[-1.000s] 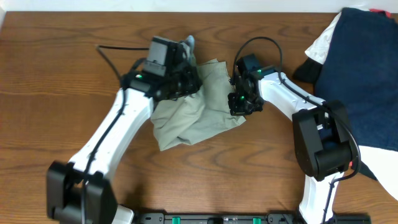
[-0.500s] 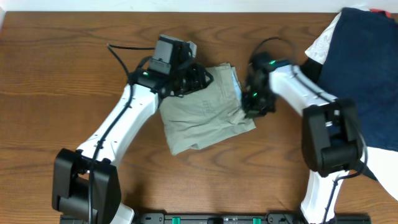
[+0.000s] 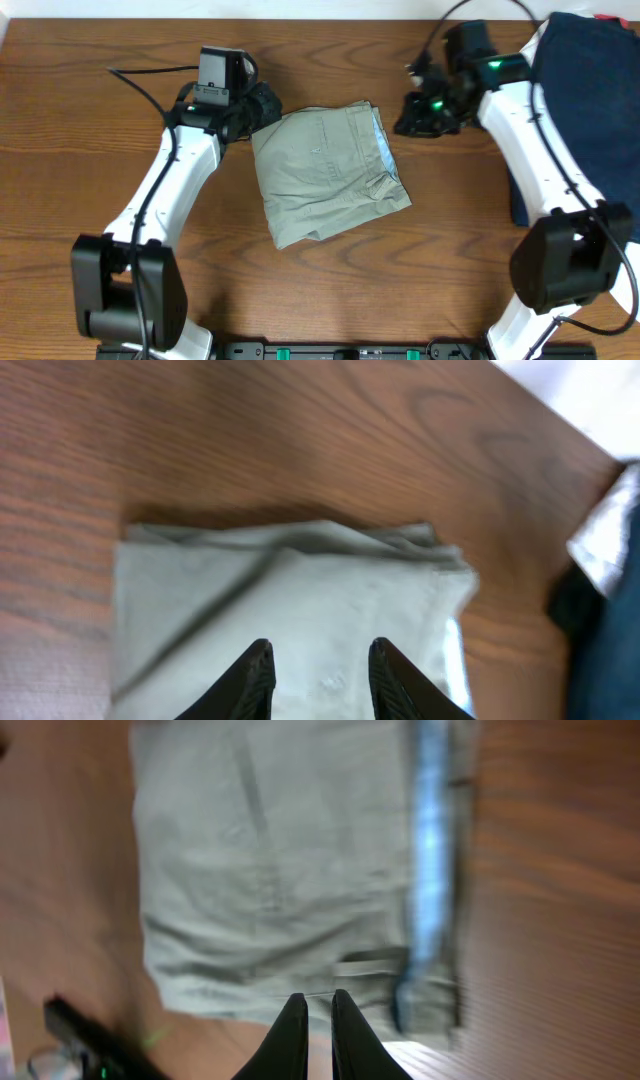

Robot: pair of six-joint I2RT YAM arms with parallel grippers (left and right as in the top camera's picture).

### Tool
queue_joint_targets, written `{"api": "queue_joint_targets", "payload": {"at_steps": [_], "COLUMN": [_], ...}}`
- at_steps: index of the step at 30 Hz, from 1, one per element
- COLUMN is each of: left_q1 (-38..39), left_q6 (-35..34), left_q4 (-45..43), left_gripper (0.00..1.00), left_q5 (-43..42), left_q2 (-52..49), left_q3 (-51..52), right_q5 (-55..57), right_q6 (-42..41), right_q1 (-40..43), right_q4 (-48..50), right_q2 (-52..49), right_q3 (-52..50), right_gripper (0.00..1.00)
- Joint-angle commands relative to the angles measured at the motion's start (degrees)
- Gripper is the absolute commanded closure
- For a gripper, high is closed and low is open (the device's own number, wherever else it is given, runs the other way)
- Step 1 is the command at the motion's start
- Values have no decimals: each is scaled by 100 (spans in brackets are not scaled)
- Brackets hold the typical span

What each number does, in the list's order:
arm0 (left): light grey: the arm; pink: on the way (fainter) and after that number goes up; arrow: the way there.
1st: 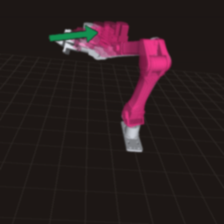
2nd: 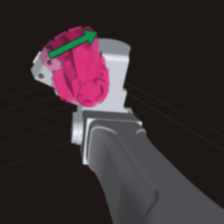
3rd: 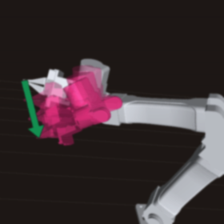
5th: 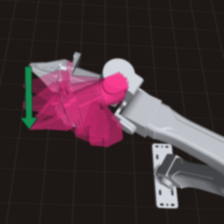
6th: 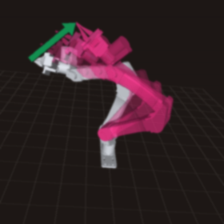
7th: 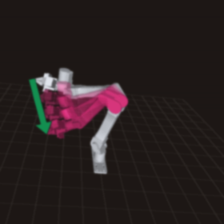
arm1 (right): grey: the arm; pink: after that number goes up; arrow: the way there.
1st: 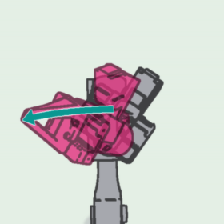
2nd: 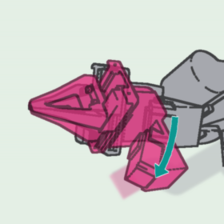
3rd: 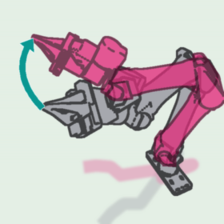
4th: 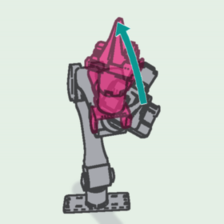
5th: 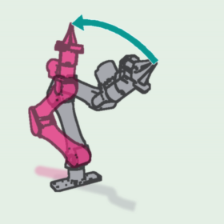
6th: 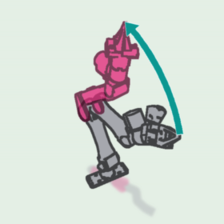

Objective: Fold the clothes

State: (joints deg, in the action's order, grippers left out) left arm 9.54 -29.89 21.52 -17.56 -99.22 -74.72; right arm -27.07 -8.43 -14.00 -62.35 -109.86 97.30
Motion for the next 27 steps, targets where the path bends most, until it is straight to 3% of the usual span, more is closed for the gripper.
{"api": "queue_joint_targets", "payload": {"at_steps": [1,7,13,17,21,27], "left_q1": [0,0,0,0,0,0], "left_q6": [138,138,247,243,240,326], "left_q4": [-164,-90,857,2087,3355,4188], "left_gripper": [67,66,66,81,88,94], "left_q5": [376,372,374,369,94,-909], "left_q2": [-573,-1355,-1707,-1698,-1696,-1322], "left_q3": [-87,-87,-85,-85,-85,-92], "right_q5": [90,619,1722,2734,3541,2907], "right_q6": [138,-160,-691,-741,-699,-476], "right_q1": [-490,-1056,-1088,-774,-378,133], "right_q4": [-26,92,717,907,1257,1467], "right_q2": [-308,-719,-855,-855,-855,-855], "right_q3": [-208,-815,-1735,-2000,-1978,-1519], "right_gripper": [91,94,96,96,91,77]}}
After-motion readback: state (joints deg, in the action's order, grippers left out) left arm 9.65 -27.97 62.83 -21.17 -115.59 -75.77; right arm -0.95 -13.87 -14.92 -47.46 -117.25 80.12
